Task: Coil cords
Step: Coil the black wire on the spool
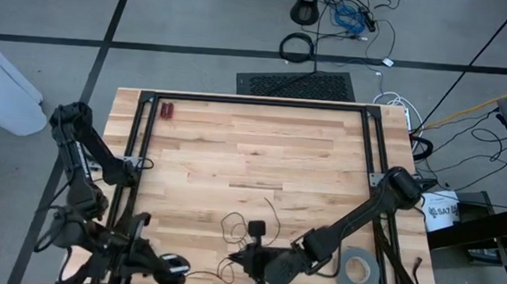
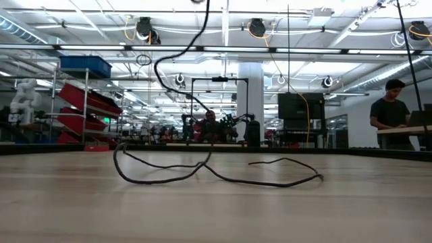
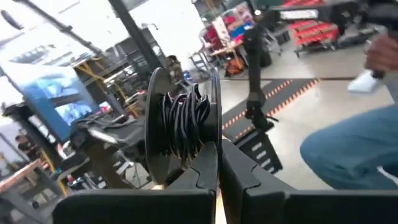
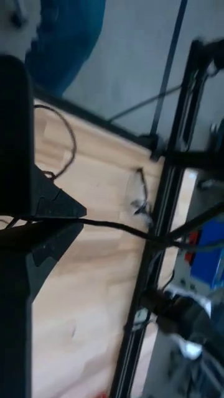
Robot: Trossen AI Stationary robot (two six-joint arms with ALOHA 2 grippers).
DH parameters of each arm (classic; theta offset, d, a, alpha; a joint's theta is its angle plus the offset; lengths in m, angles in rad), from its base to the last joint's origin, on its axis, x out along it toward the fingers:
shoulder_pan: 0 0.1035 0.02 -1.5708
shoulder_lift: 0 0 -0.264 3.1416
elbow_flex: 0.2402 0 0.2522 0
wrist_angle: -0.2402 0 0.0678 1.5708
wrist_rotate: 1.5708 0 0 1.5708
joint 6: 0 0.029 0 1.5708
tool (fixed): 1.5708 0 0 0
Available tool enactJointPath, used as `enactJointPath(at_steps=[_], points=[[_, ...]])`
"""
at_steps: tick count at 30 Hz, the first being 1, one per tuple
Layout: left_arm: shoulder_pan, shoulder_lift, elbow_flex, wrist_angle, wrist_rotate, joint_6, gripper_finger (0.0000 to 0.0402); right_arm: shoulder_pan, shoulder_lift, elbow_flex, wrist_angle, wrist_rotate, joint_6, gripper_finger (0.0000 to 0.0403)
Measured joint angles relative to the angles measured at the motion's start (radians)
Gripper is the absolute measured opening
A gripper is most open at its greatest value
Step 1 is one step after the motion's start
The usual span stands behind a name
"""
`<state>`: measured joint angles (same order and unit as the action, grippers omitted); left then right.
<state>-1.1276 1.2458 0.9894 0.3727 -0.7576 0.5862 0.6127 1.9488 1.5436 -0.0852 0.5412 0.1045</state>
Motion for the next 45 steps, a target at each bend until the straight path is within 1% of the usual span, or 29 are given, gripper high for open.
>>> enactJointPath(at_steps=[2, 5, 8, 11, 16, 22, 26, 29, 32, 36, 41, 45], points=[[0.006, 0.011, 0.000, -0.009, 0.056, 0.013, 0.0003, -0.013, -0.017, 0.000, -0.001, -0.062, 0.001, 0.0000], [0.006, 0.033, 0.000, -0.003, 0.137, 0.090, 0.0003, -0.021, -0.031, 0.000, -0.005, -0.125, -0.014, 0.0000], [0.006, 0.052, 0.000, 0.011, 0.160, 0.159, 0.0003, -0.029, -0.039, 0.000, -0.008, -0.188, -0.027, 0.0000], [0.008, 0.054, 0.000, 0.013, 0.168, 0.187, 0.0003, -0.038, -0.039, 0.000, -0.036, -0.236, -0.039, 0.0000], [0.011, 0.054, 0.000, 0.025, 0.247, 0.233, 0.0003, -0.058, -0.039, 0.000, -0.109, -0.252, -0.039, 0.0000], [0.039, 0.054, 0.000, 0.029, 0.368, 0.232, 0.0003, -0.105, -0.038, 0.001, -0.101, -0.259, -0.070, 0.0000], [0.069, 0.054, 0.000, 0.029, 0.432, 0.231, 0.0003, -0.151, -0.038, 0.001, -0.053, -0.256, -0.091, 0.0000], [0.091, 0.054, 0.000, 0.011, 0.452, 0.195, 0.0003, -0.178, -0.038, 0.001, -0.052, -0.256, -0.091, 0.0000], [0.114, 0.054, 0.000, -0.023, 0.462, 0.125, 0.0003, -0.192, -0.038, 0.001, -0.065, -0.253, -0.094, 0.0000], [0.145, 0.054, 0.000, -0.041, 0.517, 0.032, 0.0003, -0.200, -0.038, 0.001, -0.103, -0.233, -0.093, 0.0000], [0.153, 0.054, 0.000, -0.055, 0.523, -0.054, 0.0003, -0.201, -0.064, 0.001, -0.213, -0.238, -0.062, 0.0004], [0.140, 0.054, 0.000, -0.050, 0.518, -0.058, 0.0003, -0.200, -0.111, 0.002, -0.378, -0.307, -0.014, 0.0023]])
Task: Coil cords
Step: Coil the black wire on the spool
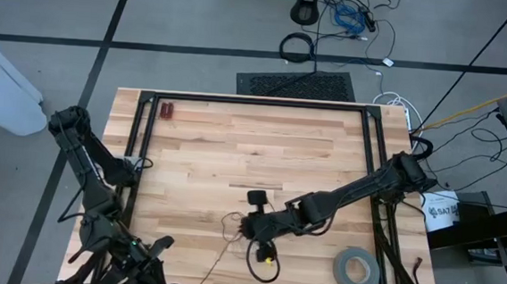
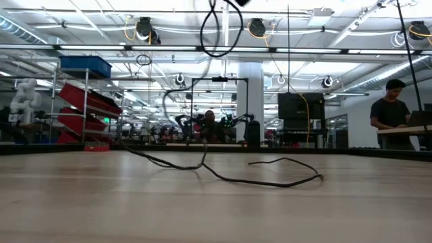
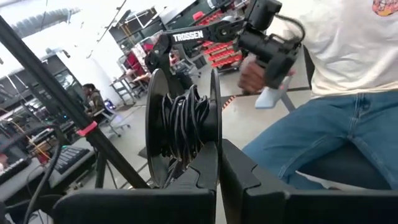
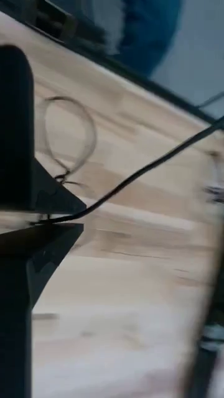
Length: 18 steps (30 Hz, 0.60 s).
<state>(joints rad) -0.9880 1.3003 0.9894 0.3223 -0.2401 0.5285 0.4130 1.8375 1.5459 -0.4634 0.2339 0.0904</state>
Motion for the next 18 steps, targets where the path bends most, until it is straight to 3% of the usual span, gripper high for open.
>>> enactJointPath(at_steps=[7, 18], points=[[-0.003, 0.000, 0.000, 0.001, -0.056, 0.000, 0.0003, 0.027, -0.044, 0.000, -0.234, -0.050, 0.125, 0.0050], [-0.003, -0.001, 0.000, 0.001, -0.100, 0.000, 0.0003, 0.071, -0.036, 0.000, -0.220, -0.004, 0.181, 0.0056]])
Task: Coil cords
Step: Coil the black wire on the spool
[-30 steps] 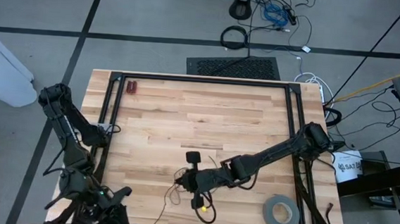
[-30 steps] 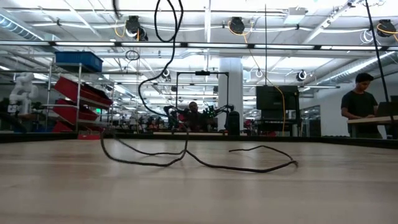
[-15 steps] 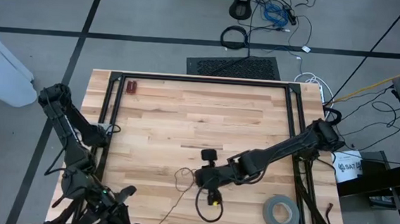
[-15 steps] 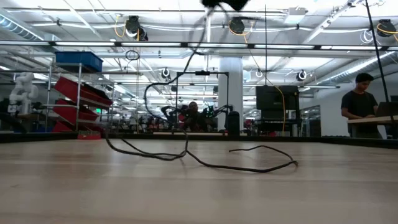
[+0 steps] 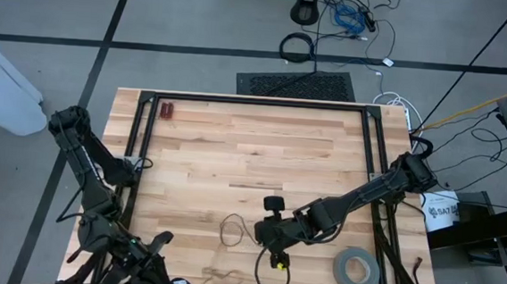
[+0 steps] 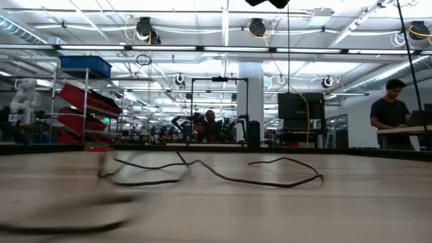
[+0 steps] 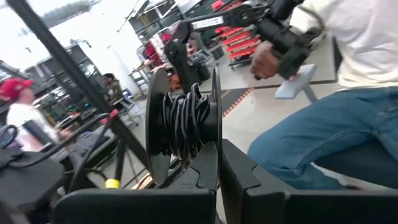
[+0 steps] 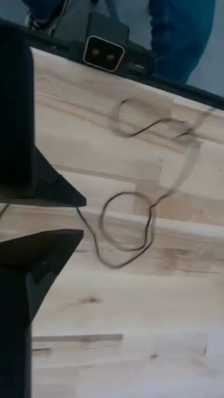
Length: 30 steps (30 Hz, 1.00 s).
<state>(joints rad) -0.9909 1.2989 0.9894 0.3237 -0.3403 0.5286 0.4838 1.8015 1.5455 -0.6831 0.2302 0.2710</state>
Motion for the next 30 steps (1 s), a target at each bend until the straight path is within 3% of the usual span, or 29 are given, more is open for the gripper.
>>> enactJointPath(at_steps=[4, 13, 19, 24, 30], points=[[0.000, -0.001, 0.000, 0.000, -0.028, 0.005, 0.0003, 0.013, 0.001, 0.000, 0.112, -0.024, -0.061, 0.0070], [0.013, -0.005, 0.000, 0.000, -0.038, 0.007, 0.0003, 0.030, 0.088, 0.000, 0.684, -0.153, -0.249, 0.0122], [-0.006, -0.005, 0.000, 0.000, -0.038, 0.003, 0.0003, 0.036, 0.226, -0.002, 0.833, -0.166, -0.228, 0.0149], [-0.021, -0.005, 0.000, -0.005, -0.057, 0.008, 0.0003, 0.035, 0.290, -0.002, 1.067, -0.285, -0.187, 0.0155], [-0.024, -0.008, 0.000, -0.001, -0.062, 0.032, 0.0003, 0.037, 0.352, -0.002, 1.247, -0.285, -0.177, 0.0155]])
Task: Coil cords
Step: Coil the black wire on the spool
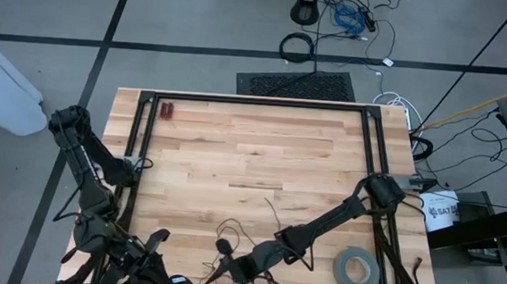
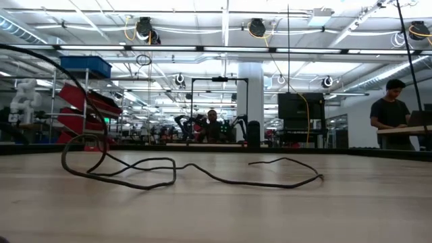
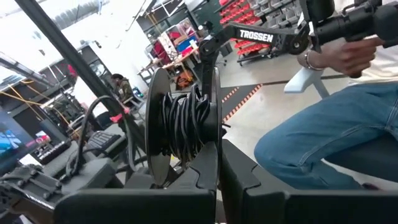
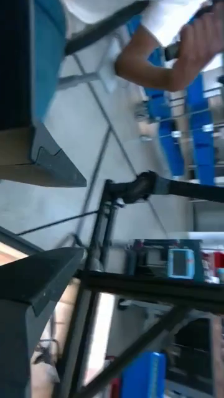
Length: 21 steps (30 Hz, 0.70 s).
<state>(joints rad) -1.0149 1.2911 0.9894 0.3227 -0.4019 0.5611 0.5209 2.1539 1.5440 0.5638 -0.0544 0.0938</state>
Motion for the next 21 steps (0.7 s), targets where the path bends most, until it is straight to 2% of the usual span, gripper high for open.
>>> enactJointPath(at_steps=[6, 14, 17, 21], points=[[0.000, 0.000, 0.000, 0.000, 0.000, 0.003, 0.0003, -0.005, 0.052, 0.000, 0.152, 0.031, 0.038, 0.0127], [0.000, 0.000, 0.000, -0.003, 0.000, 0.003, 0.0003, -0.007, 0.052, 0.000, 0.106, 0.031, 0.039, 0.0011], [0.000, 0.000, 0.000, -0.004, 0.004, -0.003, 0.0003, -0.010, 0.039, 0.000, 0.070, 0.031, 0.037, 0.0008], [0.000, 0.000, 0.000, -0.003, 0.067, -0.003, 0.0003, -0.017, 0.002, 0.000, 0.013, 0.063, 0.024, 0.0002]])
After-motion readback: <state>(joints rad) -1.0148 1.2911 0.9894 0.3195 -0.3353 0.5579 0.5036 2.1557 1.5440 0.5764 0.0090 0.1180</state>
